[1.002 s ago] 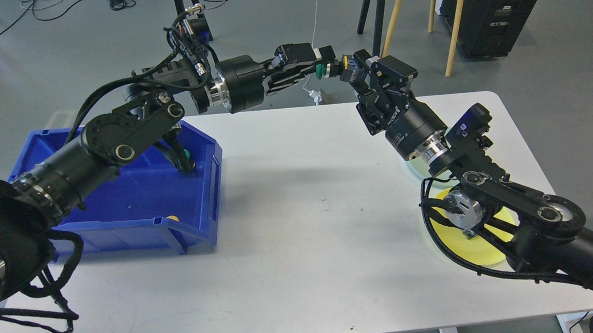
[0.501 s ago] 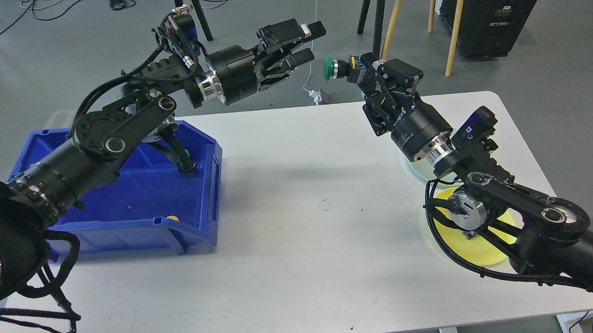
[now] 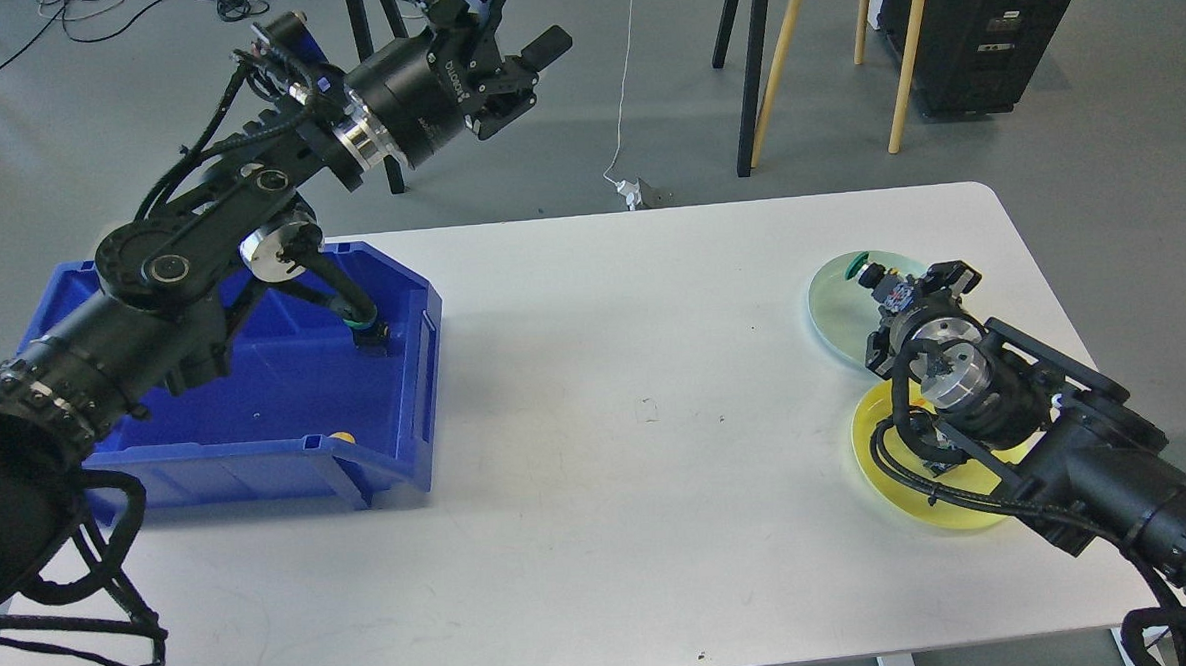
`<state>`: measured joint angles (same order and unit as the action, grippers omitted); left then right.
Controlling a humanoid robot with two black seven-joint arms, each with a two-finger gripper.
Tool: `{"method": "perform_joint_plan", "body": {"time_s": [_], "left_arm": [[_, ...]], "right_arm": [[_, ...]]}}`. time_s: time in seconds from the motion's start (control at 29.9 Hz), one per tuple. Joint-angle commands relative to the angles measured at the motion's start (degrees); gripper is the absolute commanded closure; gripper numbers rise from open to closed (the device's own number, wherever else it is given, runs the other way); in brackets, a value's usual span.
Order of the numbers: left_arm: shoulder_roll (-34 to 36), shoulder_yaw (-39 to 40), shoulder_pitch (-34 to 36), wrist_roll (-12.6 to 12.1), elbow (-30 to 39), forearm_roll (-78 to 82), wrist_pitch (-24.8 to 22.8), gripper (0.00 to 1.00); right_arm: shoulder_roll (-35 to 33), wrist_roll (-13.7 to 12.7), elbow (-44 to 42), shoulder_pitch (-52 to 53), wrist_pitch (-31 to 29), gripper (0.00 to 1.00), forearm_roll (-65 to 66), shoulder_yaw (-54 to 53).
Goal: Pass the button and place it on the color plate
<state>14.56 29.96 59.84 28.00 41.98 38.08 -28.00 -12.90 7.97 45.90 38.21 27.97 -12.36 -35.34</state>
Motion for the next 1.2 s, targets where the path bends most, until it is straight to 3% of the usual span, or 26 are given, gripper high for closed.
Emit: {"method": "perform_joint_plan", "body": {"time_s": [0.0, 0.03, 0.07, 0.1, 0.13, 0.4, 0.53, 0.67, 0.73, 0.8, 0.97, 1.07, 1.17], "left_arm": [[-0.15, -0.08, -0.95, 0.00, 0.04, 0.06, 0.00, 0.05], [-0.15, -0.08, -1.30, 0.00, 0.04, 0.06, 0.00, 0.05], [-0.06, -0.08, -1.65, 0.00, 0.04, 0.06, 0.00, 0.05], [0.03, -0.08, -1.83, 0.00, 0.04, 0.06, 0.00, 0.05], [0.12, -0.08, -2.00, 0.00, 0.04, 0.06, 0.00, 0.05], [0.73, 0.10, -3.06, 0.00, 0.04, -0.03, 0.00, 0.04], [1.35, 0.10, -3.15, 0.00, -0.49, -0.29, 0.00, 0.04], [0.39, -0.16, -3.23, 0.00, -4.34, -0.29, 0.00, 0.01], [0.21, -0.08, -4.20, 0.00, -5.94, -0.29, 0.00, 0.01], [1.08, -0.08, -5.25, 0.00, -4.98, -0.20, 0.00, 0.00], [2.57, 2.99, -6.57, 0.00, -3.92, -0.82, 0.00, 0.00], [3.02, 3.53, -7.01, 0.00, -3.57, -0.82, 0.00, 0.00], [3.02, 3.88, -6.93, 0.00, -3.31, -0.91, 0.00, 0.00]], "right_arm": [[1.12, -0.76, -1.17, 0.55, 0.03, 0.58, 0.14, 0.71], [1.03, -0.59, -0.99, 0.64, 0.03, 0.48, 0.05, 0.19], [0.86, -0.33, -0.99, 0.64, 0.03, 0.33, 0.05, -0.86], [0.77, -0.24, -0.90, 0.47, 0.03, 0.12, 0.05, -2.35], [0.68, -0.15, -0.73, -0.06, 0.03, 0.00, 0.05, -4.28], [-2.65, -0.15, 7.08, -1.56, 0.03, 0.00, 0.14, -9.22], [-7.30, 0.99, 17.79, -1.38, 0.03, 0.00, 3.02, -8.96], [-12.41, 8.54, 24.58, -0.15, -13.09, 0.00, 18.91, -8.61], [-13.29, 10.57, 25.11, 1.25, -17.93, 0.00, 24.28, -8.25], [-14.86, 12.41, 25.81, 2.83, -22.67, 0.00, 25.62, -6.16], [-16.28, 20.03, 23.10, 6.35, -36.20, 0.00, 25.28, -2.19], [-16.45, 20.03, 22.22, 6.01, -45.78, 0.00, 23.00, -2.10], [-16.81, 20.03, 21.34, 4.95, -50.29, 0.00, 21.23, -2.01]]}}
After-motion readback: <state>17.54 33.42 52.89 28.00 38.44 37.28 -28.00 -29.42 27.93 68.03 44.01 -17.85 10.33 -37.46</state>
